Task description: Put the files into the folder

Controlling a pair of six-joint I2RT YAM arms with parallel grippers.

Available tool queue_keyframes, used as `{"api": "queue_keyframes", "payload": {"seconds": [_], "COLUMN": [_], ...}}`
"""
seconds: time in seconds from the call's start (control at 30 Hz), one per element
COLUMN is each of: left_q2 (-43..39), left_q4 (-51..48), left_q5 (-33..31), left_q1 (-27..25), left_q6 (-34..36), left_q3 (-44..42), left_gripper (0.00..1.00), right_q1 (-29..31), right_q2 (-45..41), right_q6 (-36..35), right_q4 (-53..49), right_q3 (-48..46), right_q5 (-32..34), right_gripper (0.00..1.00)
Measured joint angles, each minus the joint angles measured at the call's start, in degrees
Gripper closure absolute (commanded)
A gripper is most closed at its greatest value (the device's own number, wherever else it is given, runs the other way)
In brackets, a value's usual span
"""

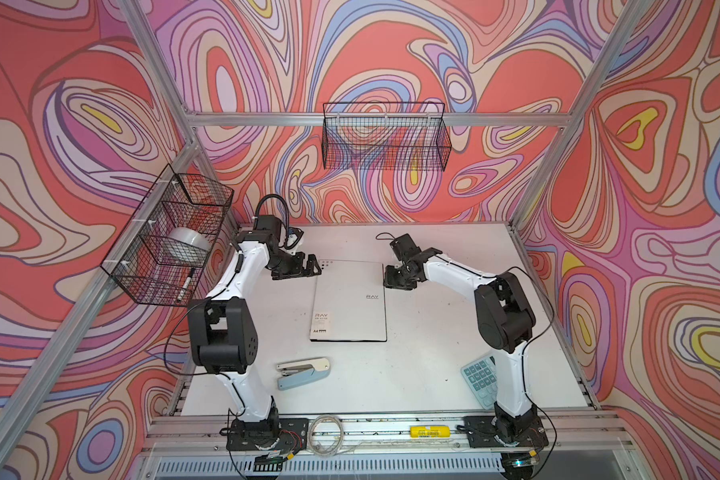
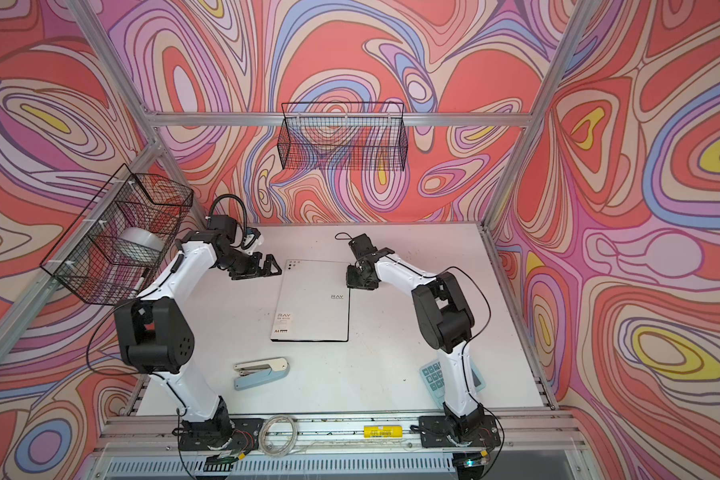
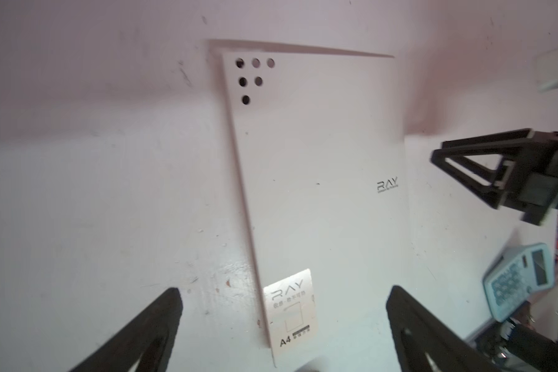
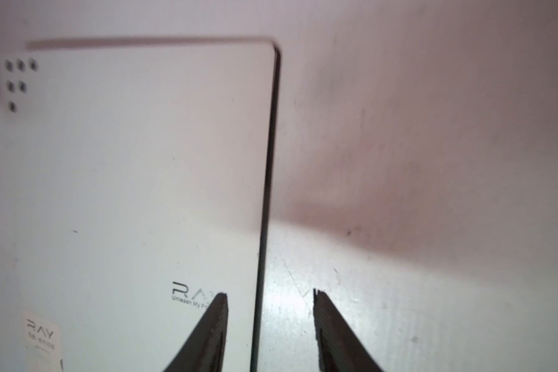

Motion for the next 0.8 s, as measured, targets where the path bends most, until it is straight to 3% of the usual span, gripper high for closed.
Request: {"api": "queue_keyframes", "payload": {"seconds": [0.13, 0.2, 0.4, 0.63, 0.8], "left_q2": [-9.3, -12.9, -20.4, -24.1, -22.4], "left_q4": [15.7, 25.1, 45.2, 62.5, 70.2], "left_q5": [-6.3, -8.9, -12.9, -13.3, -13.1], "left_q1": [0.3, 0.2, 0.2, 0.3, 0.9], "left_q6": [-0.4, -0.4, -0.1, 0.2, -0.3], "left_q3": [-14.5, -22.7, -42.7, -56.3, -60.5], "left_gripper": [0.0, 0.0, 0.0, 0.0, 0.0], "right_q1": [-3.9, -6.1, -7.2, -7.7, -10.0], "right_q2": [-9.3, -14.3, -22.2, -27.5, -32.0], "right_q6": [-2.7, -4.9, -14.5, -21.6, -23.3], "right_q4": [9.7, 18.2, 37.5, 44.6, 50.1], "right_q3": [-4.9, -10.0, -26.5, -38.2, -46.8], "right_q5": [0.9, 1.8, 7.2, 12.7, 15.1], "right_gripper": [0.26, 0.02, 0.01, 0.02, 0.01]}}
